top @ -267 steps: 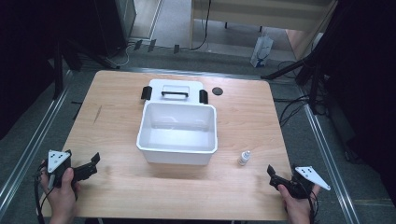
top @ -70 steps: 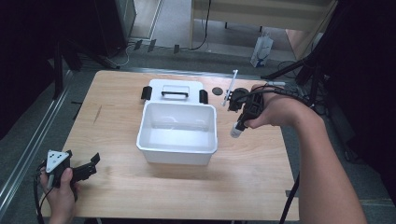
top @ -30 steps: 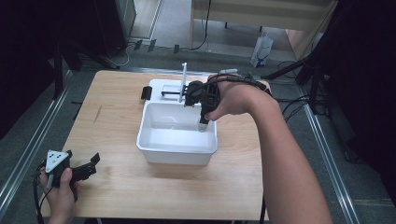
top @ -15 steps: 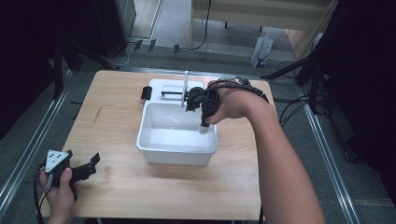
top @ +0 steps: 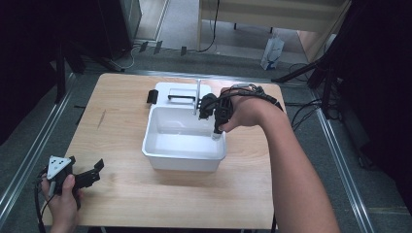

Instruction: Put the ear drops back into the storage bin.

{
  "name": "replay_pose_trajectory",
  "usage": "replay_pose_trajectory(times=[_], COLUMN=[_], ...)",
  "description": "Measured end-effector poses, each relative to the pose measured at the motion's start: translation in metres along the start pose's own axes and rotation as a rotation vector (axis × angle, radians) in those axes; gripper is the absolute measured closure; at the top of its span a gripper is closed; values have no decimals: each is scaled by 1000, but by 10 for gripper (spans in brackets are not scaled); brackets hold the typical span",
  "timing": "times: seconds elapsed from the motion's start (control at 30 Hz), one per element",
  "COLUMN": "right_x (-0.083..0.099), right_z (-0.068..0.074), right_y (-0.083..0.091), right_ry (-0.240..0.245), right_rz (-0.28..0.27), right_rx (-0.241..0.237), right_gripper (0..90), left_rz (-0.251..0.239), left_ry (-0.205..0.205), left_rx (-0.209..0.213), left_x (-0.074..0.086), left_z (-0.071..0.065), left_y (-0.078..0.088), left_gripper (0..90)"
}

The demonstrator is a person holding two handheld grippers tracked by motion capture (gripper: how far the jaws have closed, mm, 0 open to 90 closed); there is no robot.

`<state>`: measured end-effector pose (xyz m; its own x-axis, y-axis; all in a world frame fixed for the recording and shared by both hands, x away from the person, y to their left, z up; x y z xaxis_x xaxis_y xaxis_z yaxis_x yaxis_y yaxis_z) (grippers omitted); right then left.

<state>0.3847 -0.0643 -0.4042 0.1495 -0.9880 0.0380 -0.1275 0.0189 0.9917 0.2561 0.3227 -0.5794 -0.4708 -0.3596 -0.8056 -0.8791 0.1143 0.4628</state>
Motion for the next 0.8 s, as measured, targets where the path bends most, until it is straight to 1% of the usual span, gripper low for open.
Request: replay_pose_trajectory(times=[0.13, 0.27, 0.33, 0.4, 0.53, 0.6, 0.63, 0.67, 0.77, 0.8], right_x=[1, 3, 4, 4, 5, 6, 6, 7, 8, 8], right_z=[-1, -2, -4, -3, -3, -3, -2, -2, -1, -1], right_y=[-5, -12, -12, -15, -17, -19, -19, -22, -25, -26], right_ry=[-1, 8, 15, 11, 21, 25, 20, 30, 30, 37], right_rz=[3, 8, 9, 11, 17, 14, 15, 7, 2, -5], right_rx=[4, 9, 12, 20, 19, 28, 28, 29, 22, 26], right_gripper=[720, 720, 720, 720, 720, 720, 720, 720, 719, 719], left_rz=[0, -4, -3, -3, -5, -9, -9, -9, -8, -7], left_ry=[0, 3, 3, 0, 6, 5, 3, 4, 3, 2], left_rx=[0, 2, 0, -1, 3, 1, 0, 0, -1, -1], left_x=[0, 0, 0, 0, 0, 0, 0, 0, 0, 0], left_z=[0, 0, 0, 0, 0, -1, -1, -1, -1, -1], left_y=[0, 0, 0, 0, 0, 0, 0, 0, 0, 0], left_gripper=[0, 0, 0, 0, 0, 0, 0, 0, 0, 0])
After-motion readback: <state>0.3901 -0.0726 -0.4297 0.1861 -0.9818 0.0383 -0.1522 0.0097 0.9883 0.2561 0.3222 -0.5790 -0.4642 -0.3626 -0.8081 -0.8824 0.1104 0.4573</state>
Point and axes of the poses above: each handheld gripper's, and its own axes: y roughly backward along the jaws, x roughly out of its underside, z roughly to its left, the point moved 6 cm from there along -y, roughly forward along the jaws, and after that the axes turned 15 degrees about y, right-handed, at the moved point
